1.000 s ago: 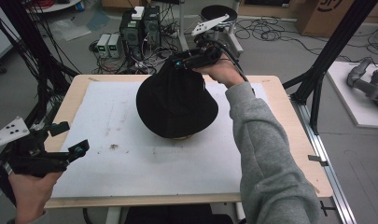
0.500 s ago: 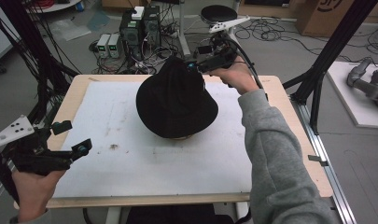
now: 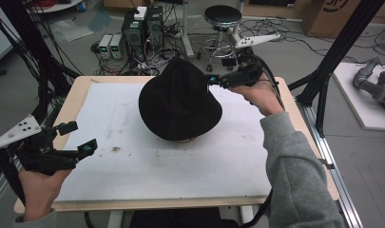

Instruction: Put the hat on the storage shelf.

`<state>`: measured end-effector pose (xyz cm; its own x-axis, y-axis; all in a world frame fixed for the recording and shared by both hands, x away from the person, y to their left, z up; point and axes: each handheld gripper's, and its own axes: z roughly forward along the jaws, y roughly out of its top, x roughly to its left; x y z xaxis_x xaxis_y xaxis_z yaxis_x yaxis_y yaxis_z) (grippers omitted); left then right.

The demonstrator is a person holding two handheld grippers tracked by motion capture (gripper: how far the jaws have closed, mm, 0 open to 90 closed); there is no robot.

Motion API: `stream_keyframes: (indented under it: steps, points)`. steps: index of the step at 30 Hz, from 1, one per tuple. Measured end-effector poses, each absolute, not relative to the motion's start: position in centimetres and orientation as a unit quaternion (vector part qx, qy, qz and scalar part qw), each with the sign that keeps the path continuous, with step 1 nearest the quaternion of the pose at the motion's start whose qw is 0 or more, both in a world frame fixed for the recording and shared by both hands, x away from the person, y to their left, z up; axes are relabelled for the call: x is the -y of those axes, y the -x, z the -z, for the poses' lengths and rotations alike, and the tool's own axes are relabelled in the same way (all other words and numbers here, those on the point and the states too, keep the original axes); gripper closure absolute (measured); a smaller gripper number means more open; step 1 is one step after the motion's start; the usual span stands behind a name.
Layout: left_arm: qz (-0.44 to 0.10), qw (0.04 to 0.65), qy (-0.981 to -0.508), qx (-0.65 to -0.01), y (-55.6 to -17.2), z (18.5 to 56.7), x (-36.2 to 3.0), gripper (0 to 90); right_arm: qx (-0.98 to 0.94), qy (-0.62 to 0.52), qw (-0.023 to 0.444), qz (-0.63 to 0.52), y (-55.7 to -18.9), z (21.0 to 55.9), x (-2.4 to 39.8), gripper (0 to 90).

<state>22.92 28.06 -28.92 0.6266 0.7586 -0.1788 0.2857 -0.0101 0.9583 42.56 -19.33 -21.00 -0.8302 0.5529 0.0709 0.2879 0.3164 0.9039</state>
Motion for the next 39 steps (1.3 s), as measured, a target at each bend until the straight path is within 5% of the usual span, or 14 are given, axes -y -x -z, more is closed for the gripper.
stream_keyframes:
  steps: [20, 39]
  points:
    - [-0.198, 0.585, -0.688, -0.381, -24.2, 29.6, -26.4, 1.8, -0.775, -0.303, 0.166, -0.529, -35.2, 26.5, 25.9, 1.2]
    - [-0.197, 0.580, -0.687, -0.391, -25.4, 30.6, -26.0, 1.8, -0.737, -0.369, 0.176, -0.538, -33.1, 31.5, 30.3, 1.2]
